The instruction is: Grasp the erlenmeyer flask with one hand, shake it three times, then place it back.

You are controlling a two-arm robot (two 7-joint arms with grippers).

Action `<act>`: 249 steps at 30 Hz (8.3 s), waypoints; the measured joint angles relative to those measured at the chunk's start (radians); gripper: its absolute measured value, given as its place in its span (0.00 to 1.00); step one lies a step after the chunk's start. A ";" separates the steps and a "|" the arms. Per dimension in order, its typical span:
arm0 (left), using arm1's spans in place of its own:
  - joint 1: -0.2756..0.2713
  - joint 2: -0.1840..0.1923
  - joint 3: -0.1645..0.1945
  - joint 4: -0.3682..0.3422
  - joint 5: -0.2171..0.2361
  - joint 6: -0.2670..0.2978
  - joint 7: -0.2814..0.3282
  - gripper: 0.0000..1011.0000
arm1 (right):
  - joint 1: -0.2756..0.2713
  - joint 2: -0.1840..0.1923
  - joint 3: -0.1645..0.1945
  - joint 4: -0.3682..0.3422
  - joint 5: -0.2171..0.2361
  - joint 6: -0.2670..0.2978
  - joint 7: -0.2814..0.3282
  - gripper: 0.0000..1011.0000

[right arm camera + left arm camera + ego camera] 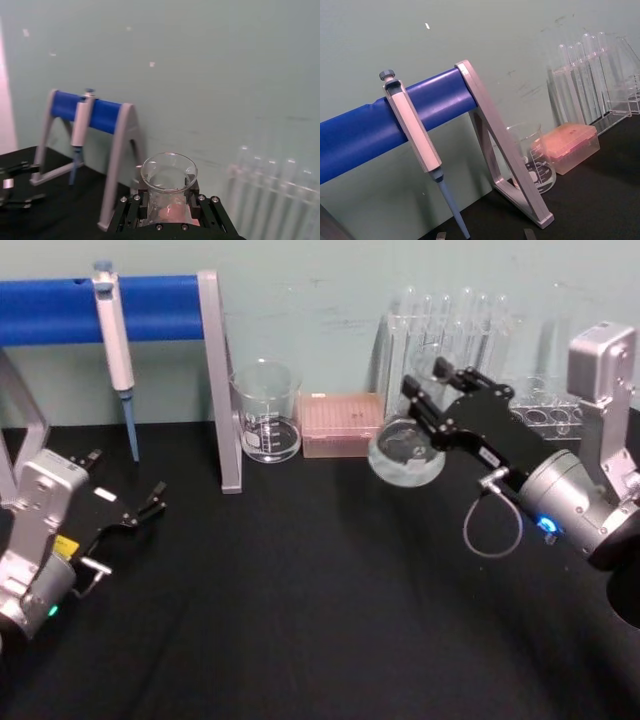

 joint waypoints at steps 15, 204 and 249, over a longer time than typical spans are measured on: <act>0.000 0.000 0.000 0.000 0.000 0.000 0.000 0.99 | 0.077 -0.012 -0.126 0.038 0.035 -0.026 0.218 0.45; 0.000 0.000 0.000 0.000 0.000 0.000 0.000 0.99 | 0.136 0.000 -0.180 0.158 0.054 -0.040 0.245 0.45; 0.000 0.000 0.000 0.000 0.000 0.000 0.000 0.99 | 0.127 0.023 -0.216 0.243 0.050 -0.035 0.288 0.45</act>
